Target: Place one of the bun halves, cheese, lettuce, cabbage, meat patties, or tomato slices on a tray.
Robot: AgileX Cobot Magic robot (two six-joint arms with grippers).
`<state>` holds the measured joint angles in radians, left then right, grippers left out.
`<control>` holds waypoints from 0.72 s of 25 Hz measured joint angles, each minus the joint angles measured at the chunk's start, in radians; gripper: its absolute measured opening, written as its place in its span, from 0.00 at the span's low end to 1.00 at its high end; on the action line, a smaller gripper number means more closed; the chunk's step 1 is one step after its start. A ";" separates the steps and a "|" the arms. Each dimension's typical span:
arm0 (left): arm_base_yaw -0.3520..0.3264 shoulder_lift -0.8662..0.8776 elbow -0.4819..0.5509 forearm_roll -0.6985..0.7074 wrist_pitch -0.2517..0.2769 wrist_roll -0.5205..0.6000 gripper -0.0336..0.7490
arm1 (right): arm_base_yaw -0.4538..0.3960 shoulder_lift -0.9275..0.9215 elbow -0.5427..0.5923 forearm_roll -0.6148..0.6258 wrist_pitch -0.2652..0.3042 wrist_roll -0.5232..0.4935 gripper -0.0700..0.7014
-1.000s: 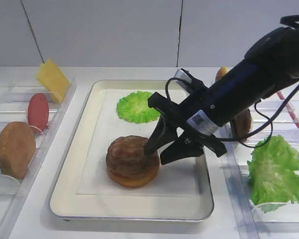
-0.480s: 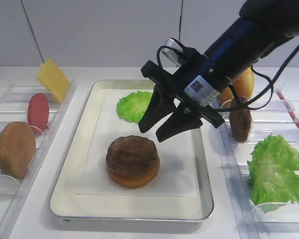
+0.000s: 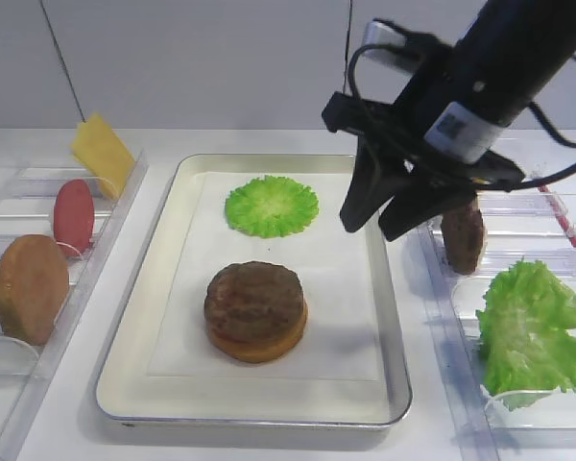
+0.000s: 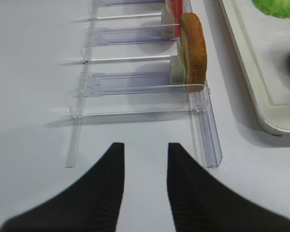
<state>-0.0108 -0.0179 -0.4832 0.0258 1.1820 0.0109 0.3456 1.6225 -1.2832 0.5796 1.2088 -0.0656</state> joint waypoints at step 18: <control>0.000 0.000 0.000 0.000 0.000 0.000 0.31 | 0.000 -0.626 0.123 -0.491 0.043 0.106 0.53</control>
<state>-0.0108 -0.0179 -0.4832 0.0258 1.1820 0.0109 0.3456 0.9969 -1.1600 0.0885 1.2516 0.0409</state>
